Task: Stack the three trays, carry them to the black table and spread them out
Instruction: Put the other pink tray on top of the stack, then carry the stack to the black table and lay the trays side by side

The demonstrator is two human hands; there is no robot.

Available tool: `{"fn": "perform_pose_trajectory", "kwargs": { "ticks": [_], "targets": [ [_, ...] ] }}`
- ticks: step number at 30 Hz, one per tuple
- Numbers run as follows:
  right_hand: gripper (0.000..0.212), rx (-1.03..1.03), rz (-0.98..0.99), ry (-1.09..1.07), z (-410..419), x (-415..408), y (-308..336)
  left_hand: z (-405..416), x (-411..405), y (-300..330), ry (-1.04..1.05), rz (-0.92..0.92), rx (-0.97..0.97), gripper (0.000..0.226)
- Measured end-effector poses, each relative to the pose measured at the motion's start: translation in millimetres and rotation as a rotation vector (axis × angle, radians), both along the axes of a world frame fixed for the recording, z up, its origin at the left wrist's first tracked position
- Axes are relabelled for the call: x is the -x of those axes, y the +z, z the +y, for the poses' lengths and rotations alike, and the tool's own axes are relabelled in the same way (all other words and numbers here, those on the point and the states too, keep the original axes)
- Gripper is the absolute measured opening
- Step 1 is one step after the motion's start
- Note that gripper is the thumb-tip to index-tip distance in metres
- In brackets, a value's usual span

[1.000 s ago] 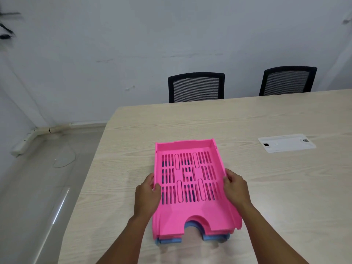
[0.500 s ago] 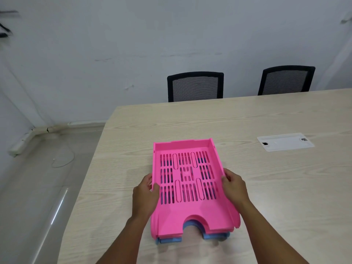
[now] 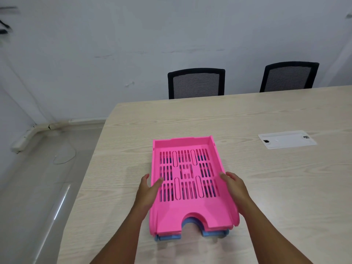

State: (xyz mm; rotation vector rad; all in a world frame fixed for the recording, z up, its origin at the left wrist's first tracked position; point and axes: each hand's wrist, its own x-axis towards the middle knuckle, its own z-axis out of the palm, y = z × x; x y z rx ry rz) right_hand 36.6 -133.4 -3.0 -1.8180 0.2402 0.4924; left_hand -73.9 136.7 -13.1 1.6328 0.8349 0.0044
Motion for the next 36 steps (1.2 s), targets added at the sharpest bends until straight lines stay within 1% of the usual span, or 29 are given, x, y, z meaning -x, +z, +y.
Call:
{"fn": "perform_pose_trajectory", "kwargs": {
  "ticks": [2,3,7,10,13,18,22,26,33,36],
  "targets": [
    [0.05,-0.116,0.094,0.062,-2.2,-1.7,-4.2,2.9,-2.9,-3.7,-0.022,0.024,0.199,0.082],
    [0.049,-0.174,0.139,0.091,-3.1,-2.5,-5.1,4.1,-3.3,-5.4,-0.047,0.021,0.267,0.08],
    [0.055,-0.355,0.327,0.15,-4.0,-7.0,-8.9,5.9,-3.8,-7.5,-0.101,0.004,0.368,0.064],
    [0.059,-0.391,0.322,0.194,-4.7,-9.3,-12.3,6.1,-3.7,-10.0,-0.075,-0.011,0.428,0.058],
    [0.063,-0.36,0.264,0.202,-5.0,-9.4,-15.9,4.6,-2.5,-13.0,-0.02,-0.044,0.466,0.053],
    [0.061,-0.313,0.207,0.203,-1.7,-14.8,-17.7,4.9,3.1,-13.0,0.019,-0.102,0.507,0.046],
    [0.058,-0.328,0.19,0.25,11.2,-17.2,-18.1,11.4,19.4,-15.0,0.081,-0.13,0.497,0.042],
    [0.056,-0.382,0.224,0.314,38.7,-14.6,-18.6,24.5,48.9,-13.1,0.175,-0.148,0.465,0.04],
    [0.053,-0.472,0.33,0.554,123.9,11.0,-20.8,58.8,134.5,-8.2,0.437,-0.208,0.379,0.039],
    [0.053,-0.445,0.363,0.679,171.1,34.2,-21.2,77.1,182.6,-9.3,0.546,-0.223,0.345,0.038]
  ]
}}
